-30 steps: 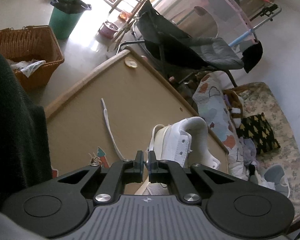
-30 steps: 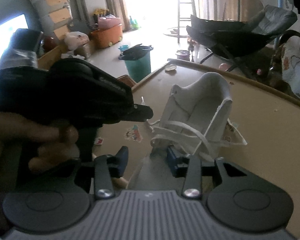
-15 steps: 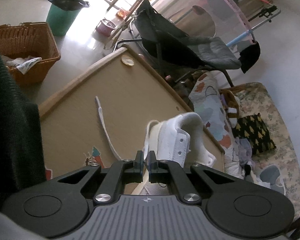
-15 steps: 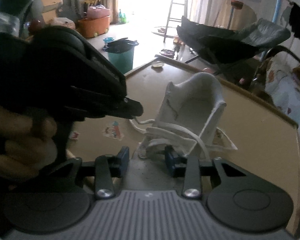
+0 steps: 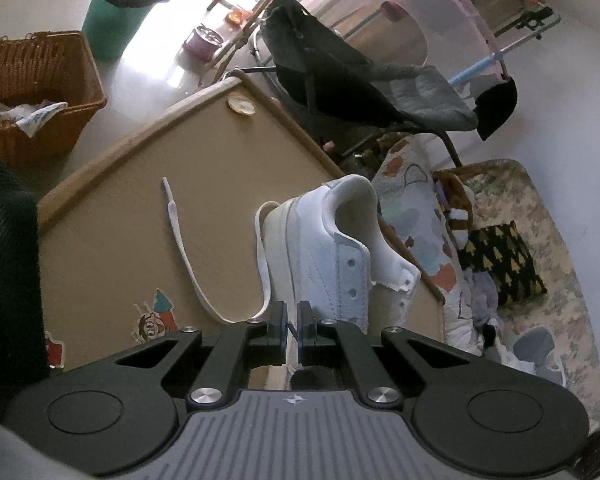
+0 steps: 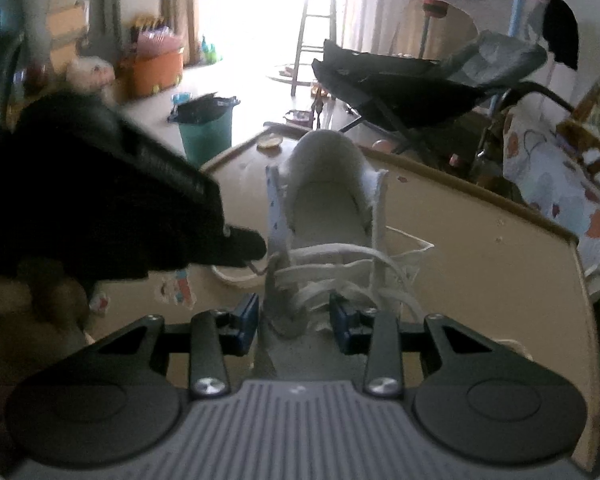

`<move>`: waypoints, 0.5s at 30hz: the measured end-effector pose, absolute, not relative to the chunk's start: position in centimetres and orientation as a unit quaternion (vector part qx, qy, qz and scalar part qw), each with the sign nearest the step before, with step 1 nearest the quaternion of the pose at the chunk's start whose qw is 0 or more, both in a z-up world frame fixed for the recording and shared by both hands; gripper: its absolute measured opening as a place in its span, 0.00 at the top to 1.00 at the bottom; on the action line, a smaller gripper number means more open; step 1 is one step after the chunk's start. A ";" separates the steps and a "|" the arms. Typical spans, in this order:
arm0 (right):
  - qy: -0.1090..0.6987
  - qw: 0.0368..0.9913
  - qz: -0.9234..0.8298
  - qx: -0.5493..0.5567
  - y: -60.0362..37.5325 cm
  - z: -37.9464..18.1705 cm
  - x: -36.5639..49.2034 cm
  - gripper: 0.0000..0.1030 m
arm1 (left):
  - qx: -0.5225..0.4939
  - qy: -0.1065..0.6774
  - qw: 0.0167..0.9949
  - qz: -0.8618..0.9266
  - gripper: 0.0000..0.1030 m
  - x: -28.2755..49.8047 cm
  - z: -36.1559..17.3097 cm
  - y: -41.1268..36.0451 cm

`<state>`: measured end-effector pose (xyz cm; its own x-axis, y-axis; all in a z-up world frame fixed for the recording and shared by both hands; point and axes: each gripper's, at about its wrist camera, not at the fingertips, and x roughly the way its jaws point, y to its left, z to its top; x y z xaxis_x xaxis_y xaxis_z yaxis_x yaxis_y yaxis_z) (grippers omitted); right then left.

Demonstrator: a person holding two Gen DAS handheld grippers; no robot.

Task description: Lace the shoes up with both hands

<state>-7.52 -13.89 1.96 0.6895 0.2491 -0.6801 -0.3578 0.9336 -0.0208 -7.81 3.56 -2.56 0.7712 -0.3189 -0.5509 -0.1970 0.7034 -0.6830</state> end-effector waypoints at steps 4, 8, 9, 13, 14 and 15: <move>0.349 0.917 0.165 -0.100 -13.6 1.6 -7.1 0.64 | -0.385 0.338 0.858 -0.037 0.94 -7.6 -2.7 3.6; 0.351 0.917 0.154 -0.110 -13.5 1.3 -6.7 0.63 | -0.376 0.344 0.860 -0.038 0.92 -7.6 -2.7 3.6; 0.352 0.917 0.152 -0.111 -13.5 1.2 -6.6 0.63 | -0.376 0.345 0.859 -0.038 0.92 -7.5 -2.7 3.7; 0.344 0.923 0.126 -0.120 -13.9 1.0 -6.3 0.63 | -0.408 0.382 0.829 -0.003 1.00 -7.5 -4.4 4.7; 0.344 0.925 0.114 -0.114 -14.4 1.0 -5.9 0.63 | -0.431 0.390 0.814 0.005 1.00 -7.6 -5.1 5.3; 0.345 0.927 0.105 -0.099 -15.1 0.9 -5.6 0.63 | -0.456 0.390 0.800 0.007 1.00 -7.7 -5.6 5.7</move>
<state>-5.55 -15.05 0.95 0.7391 0.1270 -0.6615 -0.2634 0.9584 -0.1103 -7.70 5.67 -5.56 0.6961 -0.3441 -0.6301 -0.3672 0.5835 -0.7243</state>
